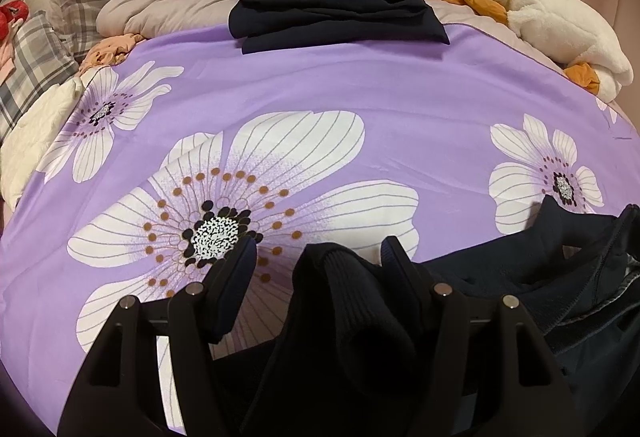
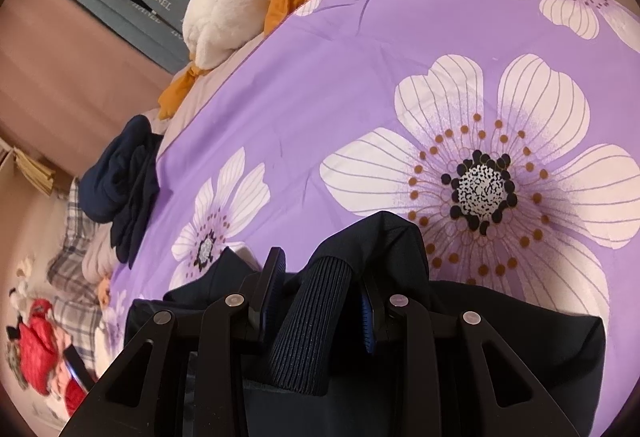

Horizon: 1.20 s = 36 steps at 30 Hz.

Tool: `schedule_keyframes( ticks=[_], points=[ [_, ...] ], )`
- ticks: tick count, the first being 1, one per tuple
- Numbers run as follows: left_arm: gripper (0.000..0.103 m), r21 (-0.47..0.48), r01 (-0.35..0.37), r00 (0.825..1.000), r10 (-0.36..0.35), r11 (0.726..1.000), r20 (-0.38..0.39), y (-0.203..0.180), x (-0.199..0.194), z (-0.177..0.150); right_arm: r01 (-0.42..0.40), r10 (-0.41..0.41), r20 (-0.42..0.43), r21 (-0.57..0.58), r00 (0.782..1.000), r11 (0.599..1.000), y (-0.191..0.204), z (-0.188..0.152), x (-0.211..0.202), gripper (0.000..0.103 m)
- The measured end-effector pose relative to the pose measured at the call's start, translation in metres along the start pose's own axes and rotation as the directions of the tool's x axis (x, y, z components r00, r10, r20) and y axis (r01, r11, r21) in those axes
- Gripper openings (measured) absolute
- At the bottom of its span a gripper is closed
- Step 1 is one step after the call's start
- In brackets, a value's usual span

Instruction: Fold large clothes

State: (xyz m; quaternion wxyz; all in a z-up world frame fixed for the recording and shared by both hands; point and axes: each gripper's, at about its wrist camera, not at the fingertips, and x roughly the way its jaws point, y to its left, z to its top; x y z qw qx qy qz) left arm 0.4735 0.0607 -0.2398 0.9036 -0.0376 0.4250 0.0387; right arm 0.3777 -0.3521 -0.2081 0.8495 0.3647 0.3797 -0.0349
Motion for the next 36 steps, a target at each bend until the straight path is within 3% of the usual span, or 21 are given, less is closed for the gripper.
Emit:
schedule_keyframes(
  ticks=[18, 25, 36],
  points=[
    [0.07, 0.006, -0.026, 0.999, 0.025, 1.0, 0.038, 0.0, -0.005, -0.001, 0.02, -0.02, 0.015, 0.014, 1.0, 1.0, -0.003, 0.004, -0.005, 0.032],
    [0.072, 0.002, -0.061, 0.997, 0.06, 0.998, 0.056, 0.005, -0.009, 0.001, 0.036, -0.039, 0.063, 0.039, 0.997, 0.999, -0.009, 0.01, -0.016, 0.034],
    [0.074, -0.068, -0.108, 0.99, 0.113, 0.992, 0.079, 0.03, -0.016, 0.014, 0.062, -0.066, 0.116, 0.031, 0.991, 0.998, -0.008, 0.019, -0.027, 0.037]
  ],
)
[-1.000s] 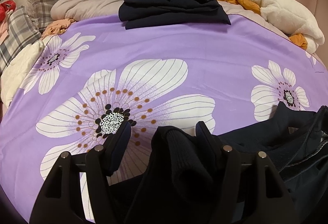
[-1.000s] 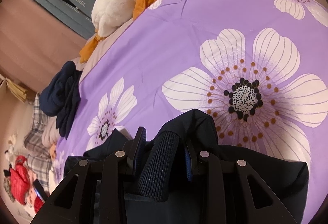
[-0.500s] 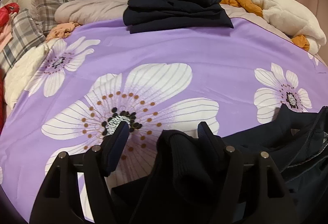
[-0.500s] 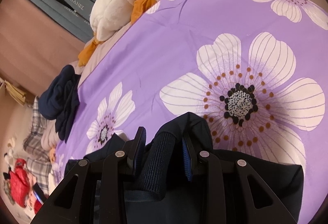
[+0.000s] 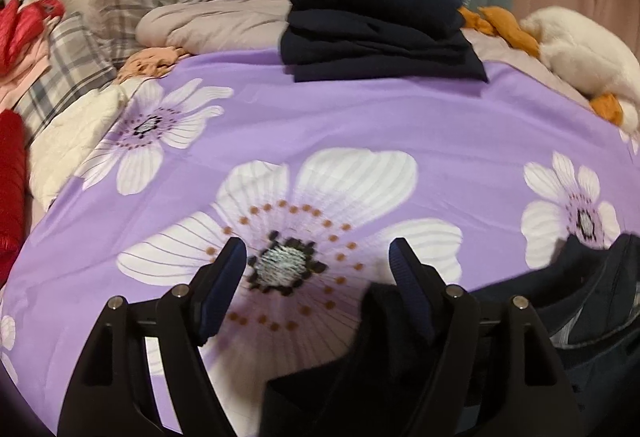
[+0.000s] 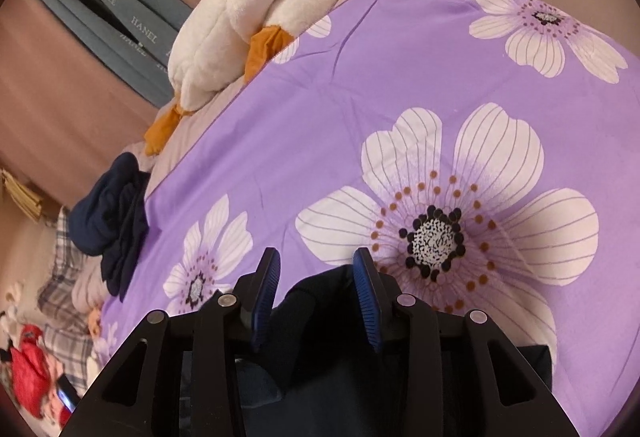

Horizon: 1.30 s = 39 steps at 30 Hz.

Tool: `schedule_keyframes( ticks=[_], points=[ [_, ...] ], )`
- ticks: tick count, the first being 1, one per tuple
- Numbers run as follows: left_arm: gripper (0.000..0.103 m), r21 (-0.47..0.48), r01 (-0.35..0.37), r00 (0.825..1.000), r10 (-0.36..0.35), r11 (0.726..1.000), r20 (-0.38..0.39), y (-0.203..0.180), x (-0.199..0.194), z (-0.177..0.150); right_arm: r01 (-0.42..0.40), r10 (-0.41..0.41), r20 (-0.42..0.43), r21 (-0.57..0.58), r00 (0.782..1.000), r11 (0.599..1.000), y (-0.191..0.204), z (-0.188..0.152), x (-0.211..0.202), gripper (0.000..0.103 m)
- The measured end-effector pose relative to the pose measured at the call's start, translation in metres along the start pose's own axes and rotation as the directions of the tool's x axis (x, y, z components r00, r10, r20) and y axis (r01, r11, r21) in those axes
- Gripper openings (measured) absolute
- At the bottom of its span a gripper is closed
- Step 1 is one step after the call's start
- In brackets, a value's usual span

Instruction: Fold large clothes

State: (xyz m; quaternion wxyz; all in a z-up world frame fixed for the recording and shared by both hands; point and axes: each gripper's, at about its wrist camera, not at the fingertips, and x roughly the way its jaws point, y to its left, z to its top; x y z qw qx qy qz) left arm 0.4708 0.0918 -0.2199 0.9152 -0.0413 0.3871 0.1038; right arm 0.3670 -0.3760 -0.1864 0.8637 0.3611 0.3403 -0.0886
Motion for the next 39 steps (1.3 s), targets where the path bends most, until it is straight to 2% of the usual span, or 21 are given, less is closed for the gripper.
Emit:
schedule_keyframes(
  ticks=[6, 10, 14, 19, 24, 26, 29, 31, 34, 39],
  points=[
    [0.074, -0.06, -0.035, 0.999, 0.036, 0.998, 0.026, 0.034, -0.015, 0.012, -0.001, 0.001, 0.028, -0.01, 1.0, 1.0, 0.0, 0.001, -0.015, 0.037],
    [0.074, -0.027, -0.004, 1.0, 0.005, 1.0, 0.025, 0.045, -0.034, 0.004, -0.003, 0.007, 0.062, -0.063, 0.998, 0.998, 0.006, 0.0, -0.036, 0.037],
    [0.074, 0.018, 0.073, 0.997, -0.073, 0.997, 0.008, 0.04, -0.051, -0.008, -0.001, 0.012, 0.072, -0.141, 0.997, 0.99, 0.015, -0.009, -0.051, 0.038],
    [0.074, 0.091, 0.203, 0.977, -0.195, 0.975, -0.087, 0.01, -0.056, -0.024, -0.004, -0.001, -0.017, -0.304, 1.0, 0.953, 0.037, -0.037, -0.047, 0.038],
    [0.074, 0.219, 0.267, 0.959, -0.237, 0.938, -0.156, -0.04, -0.049, -0.037, -0.052, -0.025, -0.148, -0.49, 0.989, 0.87, 0.079, -0.08, -0.014, 0.038],
    [0.074, 0.258, 0.28, 0.953, -0.236, 0.925, -0.19, -0.061, -0.04, -0.042, -0.059, -0.049, -0.183, -0.545, 0.982, 0.836, 0.094, -0.093, 0.003, 0.038],
    [0.074, 0.302, 0.267, 0.955, -0.209, 0.915, -0.211, -0.081, -0.025, -0.047, -0.053, -0.093, -0.203, -0.612, 0.975, 0.789, 0.113, -0.108, 0.024, 0.038],
    [0.074, 0.343, 0.216, 0.966, -0.149, 0.914, -0.211, -0.095, -0.01, -0.049, -0.038, -0.141, -0.222, -0.647, 0.965, 0.762, 0.121, -0.115, 0.042, 0.038],
    [0.077, 0.38, 0.17, 0.978, -0.108, 0.909, -0.179, -0.105, 0.002, -0.042, -0.001, -0.193, -0.222, -0.657, 0.956, 0.754, 0.122, -0.112, 0.063, 0.038],
    [0.078, 0.364, 0.168, 0.977, -0.107, 0.916, -0.183, -0.111, 0.021, -0.024, 0.059, -0.222, -0.173, -0.648, 0.96, 0.76, 0.128, -0.098, 0.084, 0.038]
  ],
)
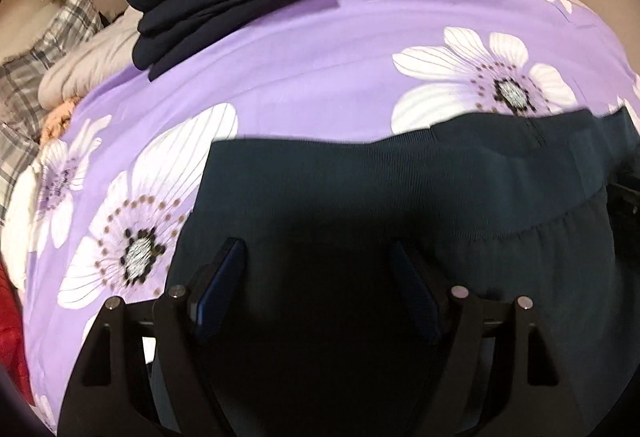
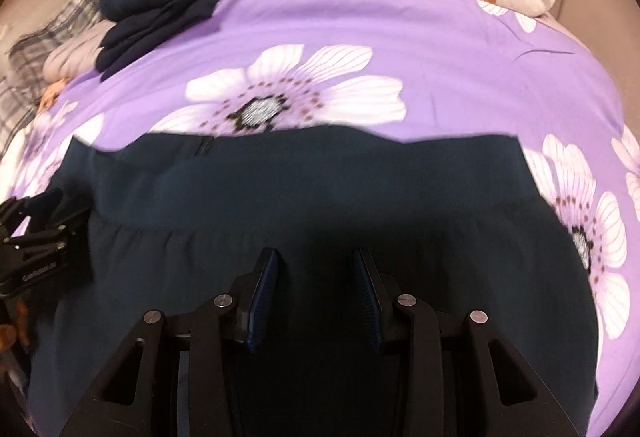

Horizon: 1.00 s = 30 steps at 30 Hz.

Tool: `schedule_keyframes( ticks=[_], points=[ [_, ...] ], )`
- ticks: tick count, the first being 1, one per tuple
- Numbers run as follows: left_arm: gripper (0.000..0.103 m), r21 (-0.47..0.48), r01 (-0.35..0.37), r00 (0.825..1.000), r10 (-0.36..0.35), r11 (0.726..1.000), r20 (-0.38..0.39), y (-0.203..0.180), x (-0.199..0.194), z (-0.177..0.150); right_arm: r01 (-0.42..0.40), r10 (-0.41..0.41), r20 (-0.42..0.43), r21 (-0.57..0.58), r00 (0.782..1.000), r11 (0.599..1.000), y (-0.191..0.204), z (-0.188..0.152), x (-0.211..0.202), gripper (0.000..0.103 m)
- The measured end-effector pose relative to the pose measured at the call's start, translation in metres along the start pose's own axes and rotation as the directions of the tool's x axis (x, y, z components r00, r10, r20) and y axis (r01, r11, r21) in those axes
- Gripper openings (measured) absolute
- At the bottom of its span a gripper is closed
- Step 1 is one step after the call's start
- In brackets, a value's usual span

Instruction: Fold large clothes

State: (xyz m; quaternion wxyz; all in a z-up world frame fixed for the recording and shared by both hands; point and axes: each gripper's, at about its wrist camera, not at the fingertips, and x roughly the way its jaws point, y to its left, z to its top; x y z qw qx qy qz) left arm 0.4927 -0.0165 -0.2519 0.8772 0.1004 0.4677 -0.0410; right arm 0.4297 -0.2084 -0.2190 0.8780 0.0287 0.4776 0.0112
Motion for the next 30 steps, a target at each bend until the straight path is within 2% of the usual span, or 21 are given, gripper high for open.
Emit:
schedule_keyframes(
  ticks=[3, 7, 12, 14, 17, 19, 22, 25, 28, 30],
  points=[
    [0.08, -0.043, -0.003, 1.0, 0.004, 0.999, 0.012, 0.007, 0.006, 0.014, 0.013, -0.013, 0.025, 0.003, 1.0, 1.0, 0.001, 0.009, 0.005, 0.038],
    [0.078, -0.138, -0.021, 1.0, 0.021, 0.99, 0.001, 0.022, 0.01, 0.028, 0.033, -0.036, 0.059, 0.039, 0.998, 0.999, -0.003, 0.021, 0.006, 0.038],
    [0.078, -0.196, -0.021, 0.999, 0.026, 0.98, 0.024, 0.053, -0.013, 0.024, 0.047, -0.059, 0.096, 0.122, 0.994, 0.991, -0.026, 0.021, -0.009, 0.038],
    [0.078, -0.231, 0.022, 0.999, -0.015, 0.973, 0.03, 0.07, -0.028, 0.014, 0.028, -0.047, 0.12, 0.16, 0.992, 0.987, -0.038, 0.014, -0.025, 0.038],
    [0.078, -0.273, 0.148, 0.989, -0.142, 0.951, 0.042, 0.094, -0.059, -0.018, 0.007, -0.034, 0.144, 0.185, 0.989, 0.983, -0.05, -0.001, -0.051, 0.038],
    [0.079, -0.264, 0.163, 0.987, -0.155, 0.95, 0.052, 0.102, -0.079, -0.042, 0.008, -0.037, 0.163, 0.175, 0.986, 0.985, -0.055, -0.019, -0.076, 0.041],
    [0.079, -0.246, 0.189, 0.982, -0.179, 0.951, 0.062, 0.102, -0.101, -0.073, -0.004, -0.025, 0.179, 0.157, 0.983, 0.988, -0.056, -0.046, -0.103, 0.051],
    [0.079, -0.225, 0.247, 0.969, -0.235, 0.943, 0.081, 0.092, -0.119, -0.106, -0.012, -0.011, 0.187, 0.124, 0.982, 0.992, -0.052, -0.075, -0.121, 0.052],
    [0.079, -0.206, 0.282, 0.958, -0.265, 0.937, 0.107, 0.077, -0.129, -0.123, -0.019, 0.008, 0.166, 0.069, 0.986, 0.997, -0.041, -0.101, -0.126, 0.052],
    [0.079, -0.196, 0.262, 0.962, -0.241, 0.945, 0.125, 0.062, -0.133, -0.133, -0.009, 0.005, 0.147, 0.032, 0.989, 0.999, -0.031, -0.118, -0.123, 0.052]
  ],
)
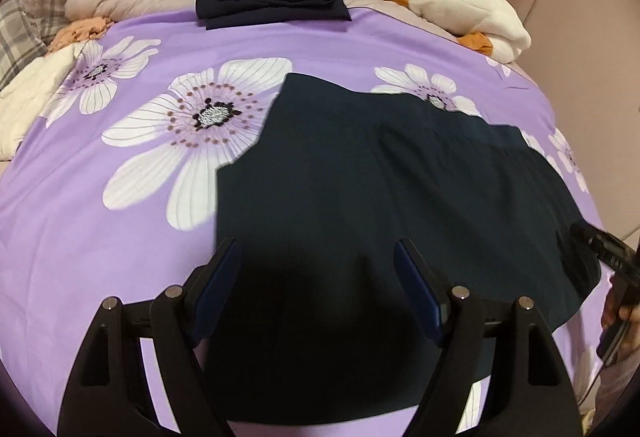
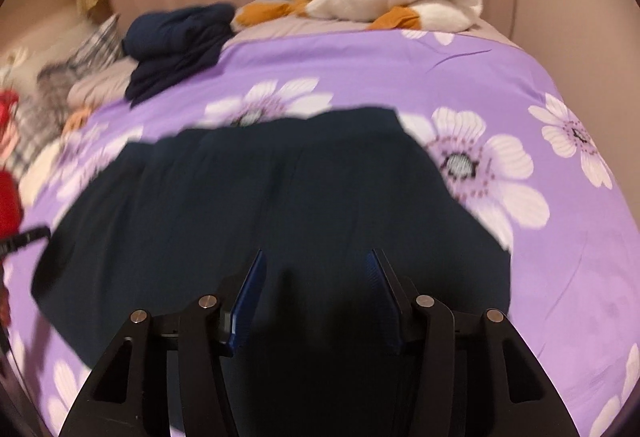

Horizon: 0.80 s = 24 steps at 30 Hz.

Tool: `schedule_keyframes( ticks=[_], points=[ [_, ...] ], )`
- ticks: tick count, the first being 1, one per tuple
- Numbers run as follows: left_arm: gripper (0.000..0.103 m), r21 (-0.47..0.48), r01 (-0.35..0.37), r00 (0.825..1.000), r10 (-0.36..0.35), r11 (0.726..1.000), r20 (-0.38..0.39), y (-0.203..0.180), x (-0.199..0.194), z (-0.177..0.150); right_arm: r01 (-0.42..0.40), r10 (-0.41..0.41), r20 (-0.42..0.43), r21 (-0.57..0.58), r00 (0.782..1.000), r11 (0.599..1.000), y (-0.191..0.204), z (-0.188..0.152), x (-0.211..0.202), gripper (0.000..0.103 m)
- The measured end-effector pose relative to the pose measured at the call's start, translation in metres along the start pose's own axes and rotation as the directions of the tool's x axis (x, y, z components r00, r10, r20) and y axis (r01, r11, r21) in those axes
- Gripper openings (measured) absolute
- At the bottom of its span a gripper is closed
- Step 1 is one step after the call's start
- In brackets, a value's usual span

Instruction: Fold large clothes

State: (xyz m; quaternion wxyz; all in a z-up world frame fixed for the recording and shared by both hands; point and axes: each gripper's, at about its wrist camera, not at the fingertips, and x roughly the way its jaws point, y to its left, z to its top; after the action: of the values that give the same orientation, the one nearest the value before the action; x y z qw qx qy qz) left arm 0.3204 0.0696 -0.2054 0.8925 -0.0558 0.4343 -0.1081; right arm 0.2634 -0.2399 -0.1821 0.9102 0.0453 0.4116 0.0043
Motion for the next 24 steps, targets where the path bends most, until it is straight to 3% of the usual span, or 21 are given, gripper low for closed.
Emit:
schedule_keyframes(
  ticks=[3, 6, 9, 11, 18, 24],
  points=[
    [0.078, 0.044, -0.039, 0.999, 0.039, 0.998, -0.001, -0.017, 0.007, -0.016, 0.009, -0.01, -0.026, -0.022, 1.0, 1.0, 0.004, -0.021, 0.002, 0.052],
    [0.077, 0.078, -0.07, 0.996, 0.074, 0.994, -0.05, -0.023, 0.021, -0.034, 0.103, -0.105, -0.013, -0.099, 0.994, 0.99, 0.011, -0.044, 0.0, 0.052],
    [0.079, 0.054, -0.049, 0.996, 0.053, 0.997, -0.067, -0.017, 0.021, -0.045, 0.113, -0.115, -0.02, -0.097, 0.993, 0.989, 0.006, -0.053, -0.005, 0.052],
    [0.079, 0.008, -0.01, 0.996, 0.01, 1.0, -0.092, -0.009, 0.018, -0.049, 0.104, -0.107, -0.045, -0.067, 0.993, 0.992, -0.001, -0.058, -0.005, 0.052],
    [0.079, 0.021, -0.003, 0.994, 0.006, 1.0, -0.108, -0.008, 0.0, -0.06, 0.011, -0.009, -0.037, 0.064, 0.999, 0.998, -0.027, -0.076, -0.021, 0.052],
    [0.079, -0.032, -0.007, 0.993, 0.003, 0.999, -0.117, 0.012, -0.03, -0.065, -0.01, 0.008, 0.015, 0.16, 1.0, 0.987, -0.046, -0.091, -0.072, 0.057]
  ],
)
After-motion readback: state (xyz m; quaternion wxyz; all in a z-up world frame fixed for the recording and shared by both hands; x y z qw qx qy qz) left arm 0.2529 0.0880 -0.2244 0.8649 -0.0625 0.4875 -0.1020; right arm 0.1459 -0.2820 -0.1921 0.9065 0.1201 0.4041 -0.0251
